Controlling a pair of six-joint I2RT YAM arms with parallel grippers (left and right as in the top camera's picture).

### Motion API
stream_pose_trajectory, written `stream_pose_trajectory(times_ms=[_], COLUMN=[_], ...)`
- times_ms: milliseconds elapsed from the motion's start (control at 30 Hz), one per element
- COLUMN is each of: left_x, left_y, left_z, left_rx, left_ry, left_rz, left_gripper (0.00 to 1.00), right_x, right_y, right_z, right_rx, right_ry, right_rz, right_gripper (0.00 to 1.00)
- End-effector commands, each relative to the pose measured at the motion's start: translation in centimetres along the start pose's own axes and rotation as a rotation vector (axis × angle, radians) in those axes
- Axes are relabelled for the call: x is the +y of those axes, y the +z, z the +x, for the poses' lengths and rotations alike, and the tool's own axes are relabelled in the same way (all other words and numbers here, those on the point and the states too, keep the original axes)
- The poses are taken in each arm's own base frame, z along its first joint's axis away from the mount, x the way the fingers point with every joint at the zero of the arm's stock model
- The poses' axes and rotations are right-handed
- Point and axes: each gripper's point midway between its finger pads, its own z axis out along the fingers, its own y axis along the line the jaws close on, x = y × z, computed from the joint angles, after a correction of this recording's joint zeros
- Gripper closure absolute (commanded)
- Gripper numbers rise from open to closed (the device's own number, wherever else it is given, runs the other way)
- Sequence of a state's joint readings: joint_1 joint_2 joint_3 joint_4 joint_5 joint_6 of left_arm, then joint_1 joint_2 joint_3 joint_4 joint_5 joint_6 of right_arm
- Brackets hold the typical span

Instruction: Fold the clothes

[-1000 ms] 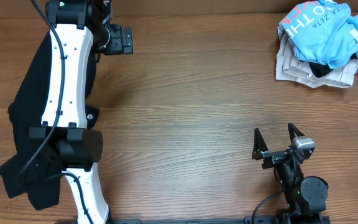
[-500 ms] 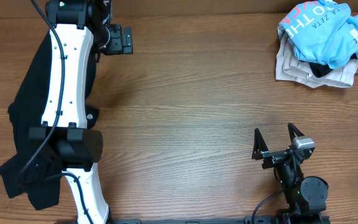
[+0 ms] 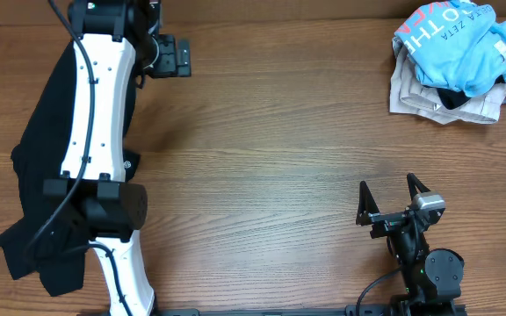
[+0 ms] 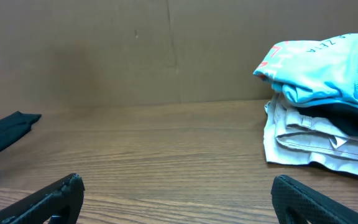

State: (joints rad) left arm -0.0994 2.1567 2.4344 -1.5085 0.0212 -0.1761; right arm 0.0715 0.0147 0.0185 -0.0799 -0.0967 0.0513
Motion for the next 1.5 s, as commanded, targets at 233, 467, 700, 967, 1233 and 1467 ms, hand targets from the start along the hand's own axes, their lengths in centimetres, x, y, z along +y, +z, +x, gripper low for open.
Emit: stream_pose_trajectory(times_ms=[233,467,700,967,1233,1467], left_x=[-0.7,1.9,4.6,6.5,7.7,8.2], left_y=[-11.3,-15.7,-15.7,-10.1,-4.7,-1.8], left_z=[2.3,6.5,12.3,17.6,20.3,21.6], left_rx=[-0.301,-0.546,-0.792,-1.024,-1.118,-1.135], left_ry=[0.052,0.010,-0.037,-0.085,-0.194,-0.190], left_rz=[0.021,0.036,0.041,0.074,0.136,0.122], left_gripper=[0.00,0.00,0.00,0.00,0.00,0.00], right_x=[-0.4,-0.4,-0.4,-0.4,-0.4,-0.4], right_y=[0.0,0.0,0.0,0.0,0.0,0.0], right_z=[0.1,0.1,0.1,0.1,0.1,0.1], right_rx=[-0.007,-0.007,-0.007,-0.007,-0.007,-0.007], right_ry=[-0.003,-0.003,-0.003,-0.003,-0.003,-0.003], right_rz=[0.021,0.021,0.021,0.021,0.021,0.021], right_gripper=[0.00,0.00,0.00,0.00,0.00,0.00])
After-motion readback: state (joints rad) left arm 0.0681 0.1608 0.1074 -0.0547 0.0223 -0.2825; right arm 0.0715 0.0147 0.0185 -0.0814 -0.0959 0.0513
